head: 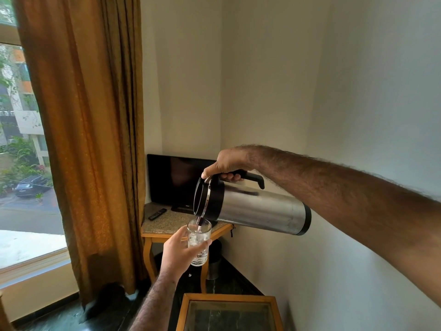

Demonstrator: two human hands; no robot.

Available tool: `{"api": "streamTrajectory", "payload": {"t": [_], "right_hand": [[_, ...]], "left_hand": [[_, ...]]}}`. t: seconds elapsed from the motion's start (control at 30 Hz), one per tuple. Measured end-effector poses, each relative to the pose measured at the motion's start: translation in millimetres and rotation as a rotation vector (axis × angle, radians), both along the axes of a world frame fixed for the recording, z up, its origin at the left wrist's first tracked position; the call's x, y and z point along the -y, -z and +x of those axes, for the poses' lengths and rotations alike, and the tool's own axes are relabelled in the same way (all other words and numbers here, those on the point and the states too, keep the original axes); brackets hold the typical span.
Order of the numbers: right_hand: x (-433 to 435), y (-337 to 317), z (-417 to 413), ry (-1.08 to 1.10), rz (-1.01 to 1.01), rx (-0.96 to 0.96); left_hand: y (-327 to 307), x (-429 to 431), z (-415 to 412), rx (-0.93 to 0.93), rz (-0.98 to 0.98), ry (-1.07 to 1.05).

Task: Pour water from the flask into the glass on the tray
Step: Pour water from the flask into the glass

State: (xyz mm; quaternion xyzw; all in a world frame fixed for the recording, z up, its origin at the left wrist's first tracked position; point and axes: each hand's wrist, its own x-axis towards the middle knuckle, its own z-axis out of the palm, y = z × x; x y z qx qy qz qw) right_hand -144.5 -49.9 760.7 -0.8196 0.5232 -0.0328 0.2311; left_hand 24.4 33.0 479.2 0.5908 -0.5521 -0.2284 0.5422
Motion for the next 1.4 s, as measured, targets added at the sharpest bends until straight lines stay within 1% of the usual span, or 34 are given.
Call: {"api": "streamTrajectory", "payload": {"t": [0.47, 0.87, 1.17, 1.4], "right_hand": [[1.7, -4.8, 10.0, -0.008, -0.019, -0.017], [1.7, -6.4, 15.7, 0.012, 0.008, -0.012], [-4.1, -6.0, 18.2, -0.008, -0.036, -0.047], [-7.6, -0.4, 19.0, -0.023, -0.044, -0.033]], "left_hand": [[1.8, -0.7, 7.2, -0.003, 0.004, 0.003], [-1.9, -5.3, 8.7, -0.022, 0.019, -0.009], [-3.9, -8.9, 10.6, -0.035, 0.021, 0.0], [2.0, -11.6, 12.1, -0.026, 0.032, -0.008]]}}
